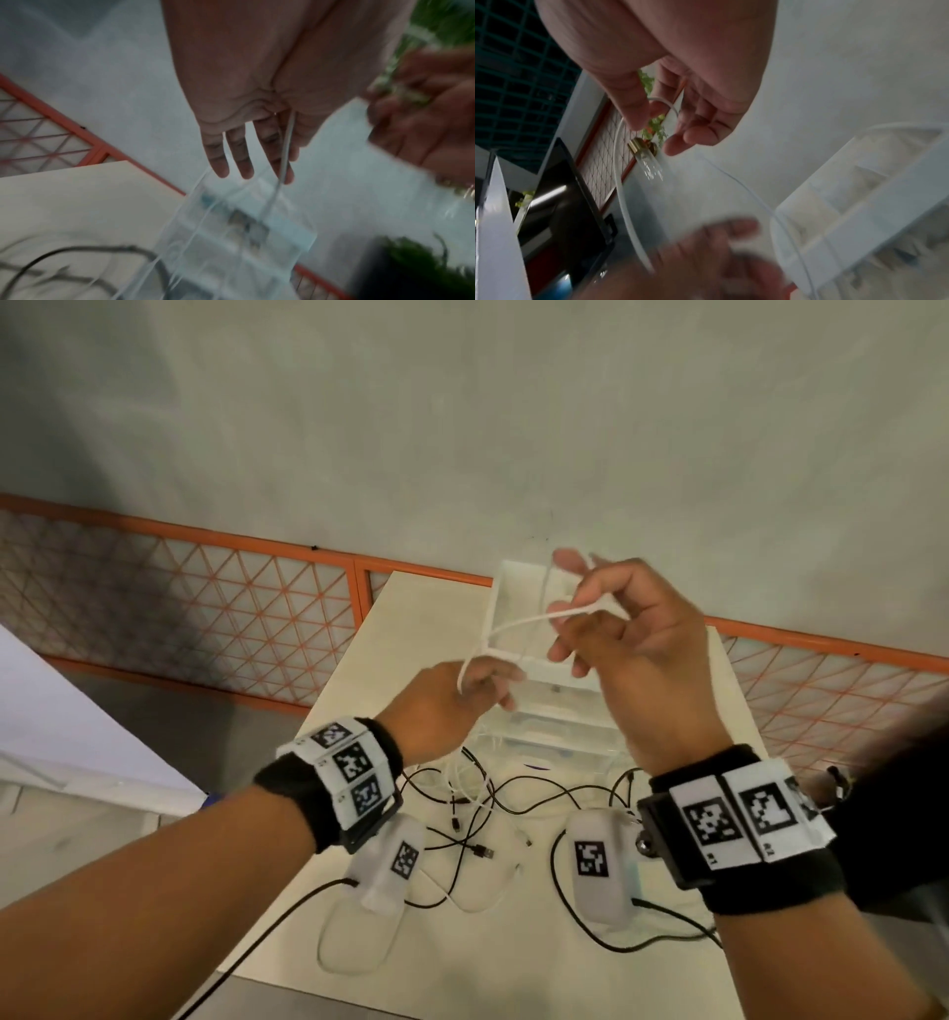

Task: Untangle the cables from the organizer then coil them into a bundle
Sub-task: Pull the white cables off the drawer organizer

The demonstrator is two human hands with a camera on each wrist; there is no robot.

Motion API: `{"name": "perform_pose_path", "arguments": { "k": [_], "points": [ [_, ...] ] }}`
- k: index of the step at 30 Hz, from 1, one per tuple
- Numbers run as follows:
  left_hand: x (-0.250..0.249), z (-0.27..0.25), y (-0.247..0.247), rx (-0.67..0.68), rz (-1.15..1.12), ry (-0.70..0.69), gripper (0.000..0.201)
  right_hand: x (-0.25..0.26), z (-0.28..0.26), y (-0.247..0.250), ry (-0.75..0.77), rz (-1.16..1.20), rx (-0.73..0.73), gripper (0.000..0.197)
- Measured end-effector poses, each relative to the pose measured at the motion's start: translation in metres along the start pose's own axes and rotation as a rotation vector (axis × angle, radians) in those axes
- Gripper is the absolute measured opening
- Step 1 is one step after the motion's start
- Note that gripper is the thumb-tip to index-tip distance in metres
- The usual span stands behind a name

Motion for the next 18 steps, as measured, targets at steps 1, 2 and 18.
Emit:
{"name": "perform_pose_path", "arguments": {
  "k": [1,2,18],
  "points": [
    [0.013,-0.002,-0.007,0.022,0.038,0.056,0.026,0.004,0.003,0.007,0.026,0.005,-0.05,0.023],
    [0.029,-0.006,-0.011,0.031,0.054,0.116,0.026,0.007,0.006,0.015,0.043,-0.002,-0.107,0.023],
    [0.042,0.001,0.006,-0.162,-0.302,0.425,0.044,-0.033,-0.001,0.062,-0.135,-0.116,-0.36,0.006]
  ]
}}
Point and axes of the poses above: each hand's wrist, its own z-axis towards the middle knuckle, its own y-axis out of the back of the hand, x = y × z, the point moved 3 cm from there along z, towards the middle knuckle, and after that the axes turned 6 degrees about -x, right-handed, at the moved point
